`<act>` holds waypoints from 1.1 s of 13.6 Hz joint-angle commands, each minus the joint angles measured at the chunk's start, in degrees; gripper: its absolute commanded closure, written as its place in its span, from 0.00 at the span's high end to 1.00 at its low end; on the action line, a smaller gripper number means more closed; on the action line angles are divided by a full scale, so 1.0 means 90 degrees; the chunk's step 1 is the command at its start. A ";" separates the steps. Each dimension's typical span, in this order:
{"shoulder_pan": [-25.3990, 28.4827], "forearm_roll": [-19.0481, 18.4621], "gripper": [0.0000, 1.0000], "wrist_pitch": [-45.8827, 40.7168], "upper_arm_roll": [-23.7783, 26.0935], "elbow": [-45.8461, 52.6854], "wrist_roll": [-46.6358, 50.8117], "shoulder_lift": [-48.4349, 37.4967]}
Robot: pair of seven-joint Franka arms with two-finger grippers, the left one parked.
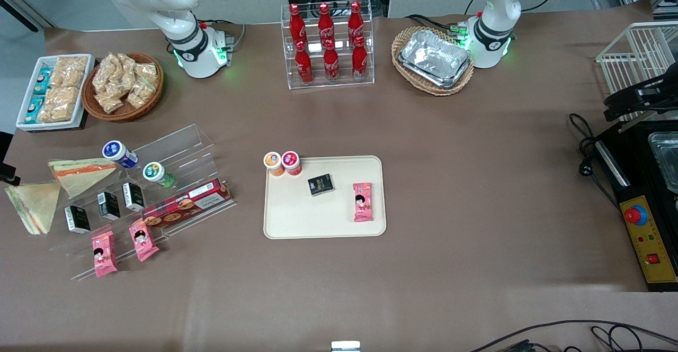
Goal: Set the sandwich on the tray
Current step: 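Lower the right gripper and grasp a wrapped triangular sandwich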
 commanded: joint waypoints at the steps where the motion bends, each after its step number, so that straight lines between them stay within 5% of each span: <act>1: -0.0051 0.0218 1.00 0.0387 0.0011 -0.0091 -0.0289 0.0250; 15: -0.0354 0.0697 1.00 0.1092 0.0030 -0.0501 -0.1012 0.0720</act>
